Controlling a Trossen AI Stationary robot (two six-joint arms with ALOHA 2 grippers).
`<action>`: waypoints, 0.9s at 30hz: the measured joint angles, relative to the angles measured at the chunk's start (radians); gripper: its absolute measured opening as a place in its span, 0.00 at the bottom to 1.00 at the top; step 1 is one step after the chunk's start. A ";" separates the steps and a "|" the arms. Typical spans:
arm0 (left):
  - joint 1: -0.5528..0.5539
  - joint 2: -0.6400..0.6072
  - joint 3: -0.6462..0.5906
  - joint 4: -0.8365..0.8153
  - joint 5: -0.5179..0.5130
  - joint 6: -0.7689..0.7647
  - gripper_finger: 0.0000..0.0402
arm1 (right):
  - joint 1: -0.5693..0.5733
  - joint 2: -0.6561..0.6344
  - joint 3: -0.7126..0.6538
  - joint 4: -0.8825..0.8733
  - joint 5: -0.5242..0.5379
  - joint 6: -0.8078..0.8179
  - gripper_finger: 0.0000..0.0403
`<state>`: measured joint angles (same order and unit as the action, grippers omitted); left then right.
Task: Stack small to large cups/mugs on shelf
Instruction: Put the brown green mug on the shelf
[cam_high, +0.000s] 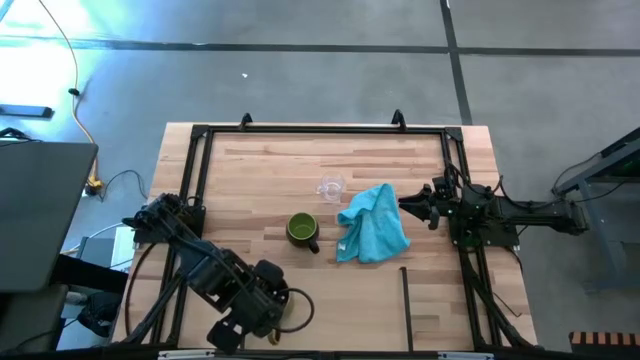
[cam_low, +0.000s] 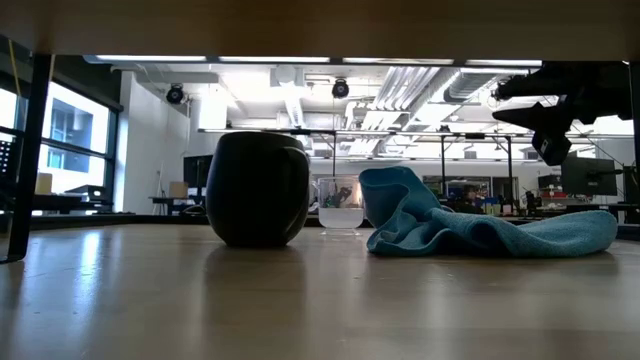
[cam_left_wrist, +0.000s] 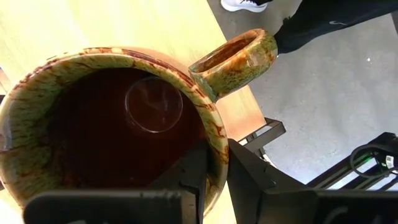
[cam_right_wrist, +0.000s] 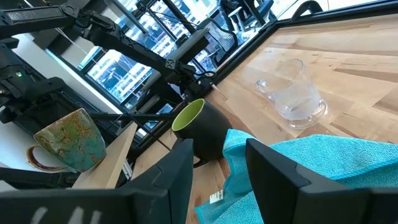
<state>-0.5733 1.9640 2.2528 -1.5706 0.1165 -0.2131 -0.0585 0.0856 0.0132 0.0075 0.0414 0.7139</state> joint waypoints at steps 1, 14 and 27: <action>0.004 0.000 0.000 0.000 0.000 0.003 0.11 | 0.000 0.000 0.000 0.000 0.000 0.000 0.35; 0.004 0.002 0.000 0.001 -0.009 0.024 0.19 | 0.000 0.000 0.000 0.000 0.000 -0.015 0.35; 0.033 0.002 0.000 0.002 -0.018 -0.027 0.34 | 0.000 0.000 0.000 0.000 0.000 -0.019 0.35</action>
<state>-0.5405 1.9656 2.2524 -1.5684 0.0989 -0.2405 -0.0582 0.0856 0.0132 0.0075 0.0414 0.6949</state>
